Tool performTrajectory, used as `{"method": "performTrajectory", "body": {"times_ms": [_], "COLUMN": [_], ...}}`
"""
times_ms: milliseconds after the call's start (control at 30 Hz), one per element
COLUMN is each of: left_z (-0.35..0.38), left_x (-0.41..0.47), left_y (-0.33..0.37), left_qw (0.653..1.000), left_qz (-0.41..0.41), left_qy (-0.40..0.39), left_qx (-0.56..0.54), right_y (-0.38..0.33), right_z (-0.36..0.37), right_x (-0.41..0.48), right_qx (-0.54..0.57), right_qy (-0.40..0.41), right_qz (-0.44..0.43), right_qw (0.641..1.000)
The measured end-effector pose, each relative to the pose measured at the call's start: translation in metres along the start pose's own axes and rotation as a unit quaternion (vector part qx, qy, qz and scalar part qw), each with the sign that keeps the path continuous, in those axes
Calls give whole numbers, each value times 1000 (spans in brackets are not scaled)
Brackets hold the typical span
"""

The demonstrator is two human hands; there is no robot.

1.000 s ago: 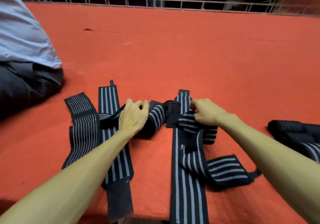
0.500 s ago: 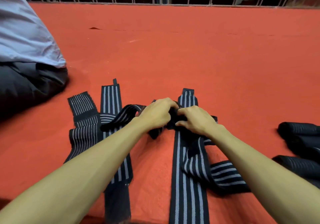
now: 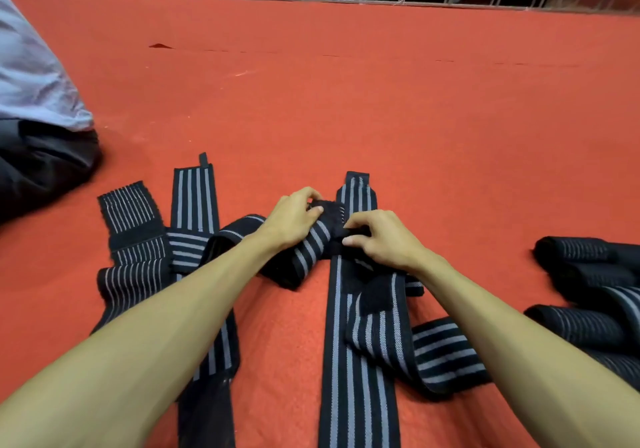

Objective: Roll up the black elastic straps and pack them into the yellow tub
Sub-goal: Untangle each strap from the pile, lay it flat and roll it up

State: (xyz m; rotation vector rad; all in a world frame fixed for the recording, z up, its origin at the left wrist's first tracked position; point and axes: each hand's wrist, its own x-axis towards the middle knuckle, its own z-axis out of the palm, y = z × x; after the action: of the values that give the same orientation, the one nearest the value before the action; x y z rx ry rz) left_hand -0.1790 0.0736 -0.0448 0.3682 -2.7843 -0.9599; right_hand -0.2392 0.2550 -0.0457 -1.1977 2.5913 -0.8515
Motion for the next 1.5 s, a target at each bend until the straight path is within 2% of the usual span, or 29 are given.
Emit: {"method": "performTrajectory", "body": {"times_ms": [100, 233, 300, 400, 467, 567, 633, 700, 733, 867, 1000, 1133, 1233, 1300, 1433, 1500], "left_z": [-10, -39, -49, -42, -32, -21, -20, -20, -19, -17, -20, -34, -44, -48, -52, -44], "left_x": [-13, -36, -48, -62, -71, -79, -88, -100, -105, -116, -126, -136, -143, -144, -146, -141], "left_y": [2, -16, -29, -27, -8, 31, 64, 95, 106, 126, 131, 149, 175, 189, 210, 208], "left_qw": [996, 977, 970, 949, 944, 973, 991, 960, 945, 918, 919, 928, 915, 898, 859, 858], "left_qz": [-2, -4, 6, 60, 94, 95, 68, 30, 21, 34, 63, 111, 130, 143, 141, 125], "left_qy": [84, 162, 144, 51, -8, -48, -118, -203, -225, -267, -287, -233, -214, -213, -224, -227], "left_qx": [27, 141, 197, 306, 318, 206, 9, -190, -237, -292, -263, -268, -316, -358, -438, -444], "right_y": [-6, -1, 0, -8, -14, -27, -37, -47, -52, -69, -79, -83, -91, -93, -91, -83], "right_z": [-7, -26, -37, -51, -63, -80, -92, -105, -112, -139, -164, -180, -192, -198, -206, -203], "right_x": [-3, -17, -25, -33, -39, -50, -58, -67, -71, -84, -98, -107, -114, -114, -108, -100], "right_qx": [48, 109, 151, 242, 286, 334, 365, 403, 423, 485, 546, 590, 640, 652, 621, 591], "right_qy": [17, 63, 102, 149, 173, 204, 238, 273, 288, 321, 352, 382, 375, 349, 319, 325], "right_qz": [17, 68, 82, 87, 83, 80, 79, 84, 87, 93, 117, 148, 138, 122, 124, 147], "right_qw": [999, 990, 980, 955, 939, 917, 897, 869, 855, 808, 751, 696, 656, 662, 705, 723]}}
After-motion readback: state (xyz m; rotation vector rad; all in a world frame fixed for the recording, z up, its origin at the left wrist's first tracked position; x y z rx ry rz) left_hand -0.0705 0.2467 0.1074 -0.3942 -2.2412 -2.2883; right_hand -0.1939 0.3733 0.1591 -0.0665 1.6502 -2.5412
